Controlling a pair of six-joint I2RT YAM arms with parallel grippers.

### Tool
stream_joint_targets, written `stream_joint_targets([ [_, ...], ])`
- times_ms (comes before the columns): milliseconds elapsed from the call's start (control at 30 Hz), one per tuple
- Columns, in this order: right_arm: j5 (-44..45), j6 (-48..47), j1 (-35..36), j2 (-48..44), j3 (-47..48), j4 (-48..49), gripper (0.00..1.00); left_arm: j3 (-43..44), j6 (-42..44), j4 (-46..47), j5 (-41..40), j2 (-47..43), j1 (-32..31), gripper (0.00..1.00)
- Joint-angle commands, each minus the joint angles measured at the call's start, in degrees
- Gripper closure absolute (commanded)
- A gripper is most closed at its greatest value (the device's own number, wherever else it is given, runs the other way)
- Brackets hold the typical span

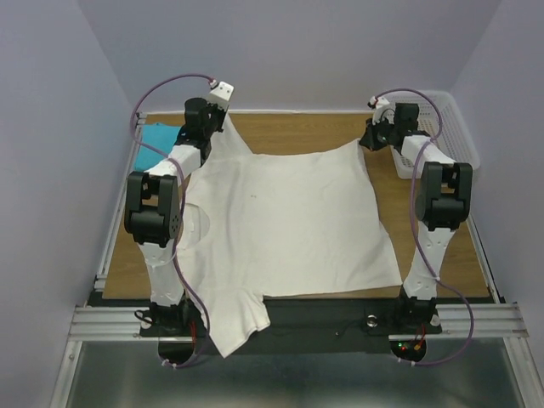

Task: Fold and stack the t-shirts
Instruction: Flatten the tshirt out

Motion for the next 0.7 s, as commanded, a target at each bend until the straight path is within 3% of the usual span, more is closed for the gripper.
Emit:
stream_joint_targets([
  [0, 2.6, 1.6, 0.3, 2.7, 7.4, 5.7, 0.99, 3.5, 2.7, -0.4, -3.3, -0.5, 0.3, 1.00],
  [167, 2.8, -1.1, 0.3, 7.9, 15.4, 6.4, 0.99, 2.8, 3.6, -0.4, -3.1, -0.6, 0.7, 1.00],
  [300, -0.3, -5.0, 0.5, 8.5, 15.5, 6.0, 1.00, 3.7, 3.6, -1.3, -2.0, 0.3, 0.7, 1.00],
  [667, 3.9, -7.7, 1.0, 9.0, 14.6, 5.8, 0.99, 5.9, 3.3, -2.1, -4.1, 2.6, 0.7, 1.00],
])
